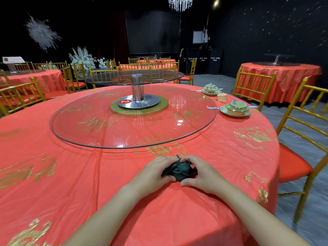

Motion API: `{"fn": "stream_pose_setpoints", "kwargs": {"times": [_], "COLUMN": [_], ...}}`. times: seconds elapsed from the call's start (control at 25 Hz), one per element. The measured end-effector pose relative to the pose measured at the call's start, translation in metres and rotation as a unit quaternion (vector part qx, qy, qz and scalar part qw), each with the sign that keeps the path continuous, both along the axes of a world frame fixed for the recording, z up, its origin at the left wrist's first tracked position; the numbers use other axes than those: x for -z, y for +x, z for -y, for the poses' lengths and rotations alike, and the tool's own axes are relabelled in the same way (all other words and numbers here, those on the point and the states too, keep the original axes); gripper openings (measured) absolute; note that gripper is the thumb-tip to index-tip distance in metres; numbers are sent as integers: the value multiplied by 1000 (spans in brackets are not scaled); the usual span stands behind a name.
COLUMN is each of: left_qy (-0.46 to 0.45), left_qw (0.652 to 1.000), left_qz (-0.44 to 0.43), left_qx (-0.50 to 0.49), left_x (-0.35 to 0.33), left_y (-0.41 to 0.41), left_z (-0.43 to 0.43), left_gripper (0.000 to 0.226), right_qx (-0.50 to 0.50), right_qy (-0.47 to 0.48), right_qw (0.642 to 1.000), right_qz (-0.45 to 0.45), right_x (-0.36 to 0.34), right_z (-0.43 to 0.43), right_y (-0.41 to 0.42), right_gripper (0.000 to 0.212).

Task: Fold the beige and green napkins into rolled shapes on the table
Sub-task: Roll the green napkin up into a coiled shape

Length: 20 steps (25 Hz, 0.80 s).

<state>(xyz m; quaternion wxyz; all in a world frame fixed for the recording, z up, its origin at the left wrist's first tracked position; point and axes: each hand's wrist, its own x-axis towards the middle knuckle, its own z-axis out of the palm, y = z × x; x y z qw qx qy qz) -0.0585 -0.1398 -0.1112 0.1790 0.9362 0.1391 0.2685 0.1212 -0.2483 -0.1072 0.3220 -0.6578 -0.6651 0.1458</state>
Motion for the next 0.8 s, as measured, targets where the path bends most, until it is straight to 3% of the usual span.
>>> {"fn": "stream_pose_setpoints", "kwargs": {"times": [0.16,0.28,0.36,0.52,0.64,0.8], "left_qy": [-130,-231,-285,-389,-450,-583], "left_qw": [990,969,953,917,892,809], "left_qz": [28,62,86,89,49,28], "left_qx": [-50,-67,-48,-2,-11,-65], "left_x": [-3,-9,-15,-24,-28,-34], "left_y": [2,3,2,-2,1,3], "left_z": [-6,-5,2,10,14,14], "left_gripper": [50,44,38,48,39,10], "right_qx": [12,24,42,80,103,110], "right_qy": [24,35,52,29,-34,-125], "right_qw": [999,994,983,955,957,931], "right_qz": [-30,-105,-170,-283,-268,-325], "right_x": [-8,-11,-12,-24,-34,-37], "right_z": [-7,-12,-12,-15,-12,-7], "right_y": [-2,-5,-5,-7,-9,-10], "right_gripper": [51,40,32,6,19,23]}}
